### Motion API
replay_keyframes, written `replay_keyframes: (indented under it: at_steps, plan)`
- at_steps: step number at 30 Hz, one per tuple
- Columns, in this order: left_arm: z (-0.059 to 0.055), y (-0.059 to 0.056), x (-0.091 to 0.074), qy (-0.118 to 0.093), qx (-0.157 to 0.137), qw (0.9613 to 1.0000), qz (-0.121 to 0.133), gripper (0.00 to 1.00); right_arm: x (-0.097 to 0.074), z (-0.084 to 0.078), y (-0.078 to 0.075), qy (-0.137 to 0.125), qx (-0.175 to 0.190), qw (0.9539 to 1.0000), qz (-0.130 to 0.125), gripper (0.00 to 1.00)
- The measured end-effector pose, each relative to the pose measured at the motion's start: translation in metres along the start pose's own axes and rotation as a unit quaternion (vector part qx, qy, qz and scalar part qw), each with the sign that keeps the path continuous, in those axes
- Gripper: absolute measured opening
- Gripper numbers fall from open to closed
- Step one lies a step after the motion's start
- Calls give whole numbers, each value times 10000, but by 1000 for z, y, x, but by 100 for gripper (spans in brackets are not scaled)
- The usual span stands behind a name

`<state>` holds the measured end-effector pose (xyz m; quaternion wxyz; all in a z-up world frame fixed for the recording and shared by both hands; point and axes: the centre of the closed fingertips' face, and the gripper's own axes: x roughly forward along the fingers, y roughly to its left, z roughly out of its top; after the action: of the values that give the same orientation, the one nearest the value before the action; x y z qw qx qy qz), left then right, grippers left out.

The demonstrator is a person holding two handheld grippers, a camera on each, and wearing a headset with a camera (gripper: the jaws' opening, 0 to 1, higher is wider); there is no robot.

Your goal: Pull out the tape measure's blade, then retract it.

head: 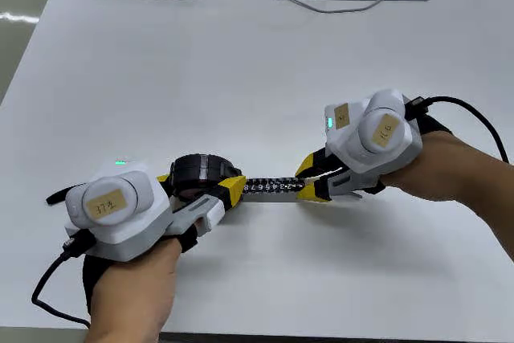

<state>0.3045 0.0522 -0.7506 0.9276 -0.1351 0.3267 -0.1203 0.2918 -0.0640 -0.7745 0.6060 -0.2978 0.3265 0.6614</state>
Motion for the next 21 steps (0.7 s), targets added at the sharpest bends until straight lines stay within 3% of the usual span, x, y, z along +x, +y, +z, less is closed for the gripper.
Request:
replay_keyframes:
  at_steps: [21]
  plan:
    - [0,0,0,-11,-58,10000,-31,57,17,23,1,-227,6,9997,104,10]
